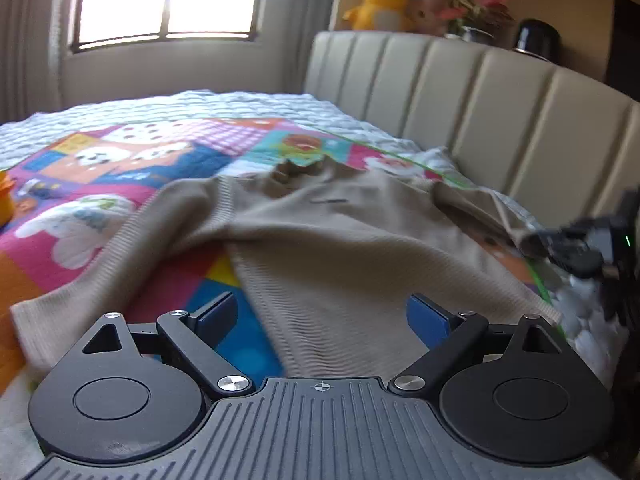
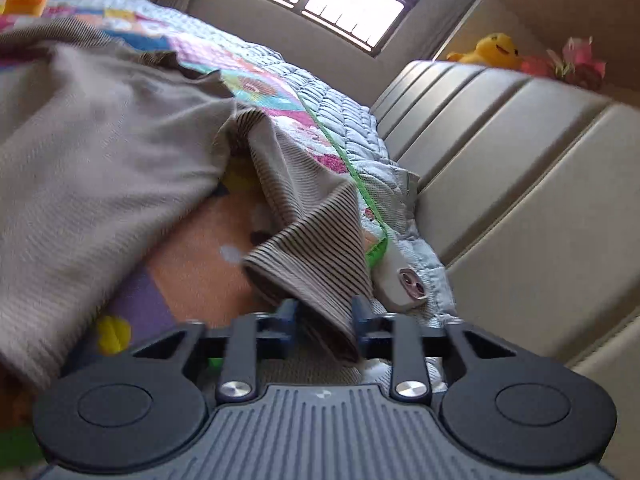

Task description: Fold clothes

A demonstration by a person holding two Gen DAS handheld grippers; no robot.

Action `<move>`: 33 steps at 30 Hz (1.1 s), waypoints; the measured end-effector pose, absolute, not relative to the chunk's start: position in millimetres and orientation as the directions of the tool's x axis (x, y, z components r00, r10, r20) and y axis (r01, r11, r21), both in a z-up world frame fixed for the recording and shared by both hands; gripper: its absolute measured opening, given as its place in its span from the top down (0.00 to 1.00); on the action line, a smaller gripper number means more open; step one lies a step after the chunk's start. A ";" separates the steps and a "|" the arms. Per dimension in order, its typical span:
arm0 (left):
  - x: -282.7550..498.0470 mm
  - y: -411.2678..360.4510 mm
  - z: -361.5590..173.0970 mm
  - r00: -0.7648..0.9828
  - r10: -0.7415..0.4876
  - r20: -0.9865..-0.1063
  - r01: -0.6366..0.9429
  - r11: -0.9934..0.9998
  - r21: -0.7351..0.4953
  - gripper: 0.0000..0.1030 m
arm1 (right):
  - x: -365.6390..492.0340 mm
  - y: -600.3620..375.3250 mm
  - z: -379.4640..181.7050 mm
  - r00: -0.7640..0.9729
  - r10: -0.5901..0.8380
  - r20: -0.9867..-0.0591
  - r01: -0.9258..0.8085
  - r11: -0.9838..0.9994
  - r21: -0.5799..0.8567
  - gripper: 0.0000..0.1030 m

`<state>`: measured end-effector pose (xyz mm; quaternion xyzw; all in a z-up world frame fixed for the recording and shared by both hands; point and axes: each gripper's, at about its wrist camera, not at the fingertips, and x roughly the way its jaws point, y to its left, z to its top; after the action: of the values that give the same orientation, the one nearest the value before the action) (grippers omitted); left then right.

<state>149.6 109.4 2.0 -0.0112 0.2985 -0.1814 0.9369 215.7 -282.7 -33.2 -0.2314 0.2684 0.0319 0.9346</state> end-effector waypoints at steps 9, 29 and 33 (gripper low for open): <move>170.2 90.6 -29.4 0.691 -0.479 -0.541 0.425 0.875 -0.231 0.01 | 286.2 -350.3 88.8 0.927 -0.084 -0.367 0.071 0.996 -0.050 0.97; 165.3 149.5 -69.2 0.668 -0.637 -0.386 0.426 0.752 -0.504 0.00 | 375.9 -39.0 116.8 0.854 0.307 -0.420 -0.410 0.894 -0.180 0.97; 161.8 156.3 -69.1 0.661 -0.650 -0.374 0.432 0.738 -0.519 0.00 | 380.9 5.1 95.5 0.824 0.328 -0.462 -0.460 0.863 -0.207 0.97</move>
<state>161.8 156.3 -69.1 -0.1969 0.2776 -0.3039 0.8898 380.9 5.1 95.5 -0.1568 0.2103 0.2093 0.9420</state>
